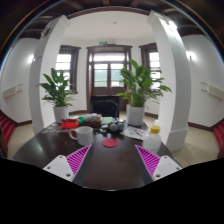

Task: Pour water

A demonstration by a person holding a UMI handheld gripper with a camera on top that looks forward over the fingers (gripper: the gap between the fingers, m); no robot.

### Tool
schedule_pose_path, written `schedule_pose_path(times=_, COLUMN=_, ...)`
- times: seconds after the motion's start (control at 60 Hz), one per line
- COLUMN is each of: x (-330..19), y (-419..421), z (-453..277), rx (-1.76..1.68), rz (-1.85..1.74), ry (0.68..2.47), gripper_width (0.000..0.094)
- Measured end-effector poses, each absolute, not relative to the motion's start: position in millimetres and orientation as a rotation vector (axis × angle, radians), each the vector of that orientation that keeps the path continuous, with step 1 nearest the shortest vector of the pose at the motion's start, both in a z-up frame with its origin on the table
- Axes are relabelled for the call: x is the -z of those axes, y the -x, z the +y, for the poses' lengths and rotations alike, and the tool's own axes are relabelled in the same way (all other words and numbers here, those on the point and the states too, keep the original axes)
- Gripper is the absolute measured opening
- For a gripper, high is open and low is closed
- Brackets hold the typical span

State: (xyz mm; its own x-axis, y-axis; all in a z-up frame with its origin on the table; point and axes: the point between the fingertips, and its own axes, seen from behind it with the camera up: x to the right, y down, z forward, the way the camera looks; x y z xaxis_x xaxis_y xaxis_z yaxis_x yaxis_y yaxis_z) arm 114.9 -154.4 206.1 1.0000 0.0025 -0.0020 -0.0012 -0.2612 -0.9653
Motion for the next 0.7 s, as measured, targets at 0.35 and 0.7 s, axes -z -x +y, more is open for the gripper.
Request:
schedule_pose_path(times=0.35, x=-200, y=-239, z=-102, rx=0.077, rz=0.148, ry=1.781, gripper_width=0.0852)
schedule_pose_path(times=0.7, x=-145, y=-241, z=-58, rx=0.074, rz=0.104, ry=1.841, gripper_width=0.0817)
